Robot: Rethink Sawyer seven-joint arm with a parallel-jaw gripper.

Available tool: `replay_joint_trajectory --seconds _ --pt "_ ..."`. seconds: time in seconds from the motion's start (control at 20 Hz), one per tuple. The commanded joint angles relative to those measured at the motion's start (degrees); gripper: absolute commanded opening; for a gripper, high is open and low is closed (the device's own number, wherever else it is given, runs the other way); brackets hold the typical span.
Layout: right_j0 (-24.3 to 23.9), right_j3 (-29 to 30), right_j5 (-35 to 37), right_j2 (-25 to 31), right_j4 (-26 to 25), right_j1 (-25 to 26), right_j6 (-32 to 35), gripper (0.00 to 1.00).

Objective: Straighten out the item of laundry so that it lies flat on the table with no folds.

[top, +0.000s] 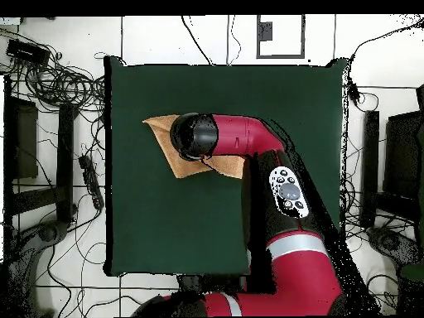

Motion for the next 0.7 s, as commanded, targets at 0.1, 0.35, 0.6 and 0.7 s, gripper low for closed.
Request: replay_joint_trajectory --seconds 0.1,0.35,0.6,0.7 --pt "1.3 -1.7 6.3 7.0 -2.5 0.4 -7.0 0.00" --pt "-2.2 -12.0 18.1 13.5 -9.3 5.4 -27.9 0.00" --pt "-2.1 -19.6 21.7 14.9 -11.7 8.2 -28.9 0.00" --pt "-1.8 -22.9 23.6 14.8 -12.8 9.2 -29.1 0.00"
